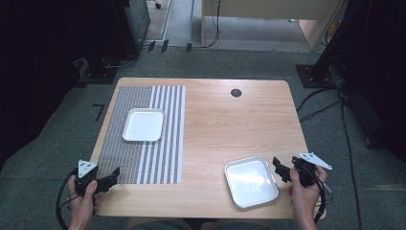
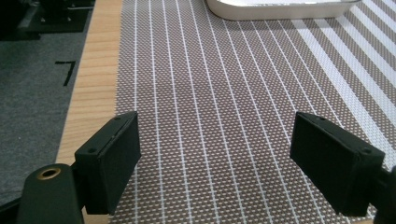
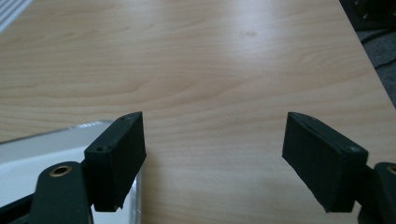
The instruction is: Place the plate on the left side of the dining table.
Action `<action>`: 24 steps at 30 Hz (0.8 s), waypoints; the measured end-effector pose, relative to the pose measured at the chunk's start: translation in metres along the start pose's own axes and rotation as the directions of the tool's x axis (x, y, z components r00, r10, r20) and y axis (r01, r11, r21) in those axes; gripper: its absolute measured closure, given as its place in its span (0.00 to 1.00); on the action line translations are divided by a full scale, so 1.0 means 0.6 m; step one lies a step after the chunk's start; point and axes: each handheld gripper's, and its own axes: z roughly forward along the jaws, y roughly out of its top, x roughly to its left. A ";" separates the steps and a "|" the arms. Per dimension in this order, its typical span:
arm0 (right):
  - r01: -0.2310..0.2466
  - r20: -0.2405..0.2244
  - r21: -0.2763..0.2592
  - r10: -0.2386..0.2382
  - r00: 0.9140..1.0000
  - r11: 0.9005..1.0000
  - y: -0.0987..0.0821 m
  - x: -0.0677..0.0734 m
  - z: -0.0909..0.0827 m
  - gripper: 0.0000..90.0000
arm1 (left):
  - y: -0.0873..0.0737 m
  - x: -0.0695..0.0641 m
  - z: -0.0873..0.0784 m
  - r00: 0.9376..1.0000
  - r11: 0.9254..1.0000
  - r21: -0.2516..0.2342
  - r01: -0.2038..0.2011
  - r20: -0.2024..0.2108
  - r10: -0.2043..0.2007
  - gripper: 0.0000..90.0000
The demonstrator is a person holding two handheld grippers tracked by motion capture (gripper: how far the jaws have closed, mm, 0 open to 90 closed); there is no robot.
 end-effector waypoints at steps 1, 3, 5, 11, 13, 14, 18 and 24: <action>0.001 0.005 0.005 -0.001 1.000 1.000 -0.003 -0.005 -0.001 0.24 | 0.000 -0.001 0.001 1.000 1.000 0.004 -0.002 0.004 0.002 0.18; 0.005 0.033 0.018 -0.006 0.999 1.000 -0.017 -0.024 -0.008 0.24 | -0.002 -0.002 0.004 1.000 1.000 0.022 -0.014 0.010 0.014 0.17; 0.017 0.043 0.019 -0.018 0.999 1.000 -0.021 -0.030 -0.010 0.24 | -0.002 -0.002 0.005 1.000 1.000 0.027 -0.013 0.013 0.013 0.17; 0.065 0.088 0.067 -0.071 0.994 0.996 -0.050 -0.052 -0.015 0.23 | -0.004 -0.003 0.009 0.999 0.998 0.052 -0.022 0.028 0.021 0.16; 0.064 0.089 0.077 -0.071 0.994 0.995 -0.055 -0.054 -0.013 0.23 | -0.004 -0.006 0.009 0.999 0.998 0.054 -0.034 0.021 0.032 0.16; 0.085 0.111 0.089 -0.095 0.989 0.992 -0.063 -0.053 -0.011 0.22 | -0.005 -0.008 0.010 0.999 0.998 0.054 -0.041 0.018 0.040 0.16; 0.107 0.124 0.079 -0.116 0.985 0.991 -0.069 -0.052 -0.013 0.21 | -0.006 -0.011 0.011 0.999 0.997 0.052 -0.052 0.007 0.052 0.16; 0.109 0.125 0.081 -0.118 0.985 0.991 -0.069 -0.052 -0.012 0.21 | -0.007 -0.013 0.012 0.998 0.997 0.052 -0.061 0.003 0.061 0.16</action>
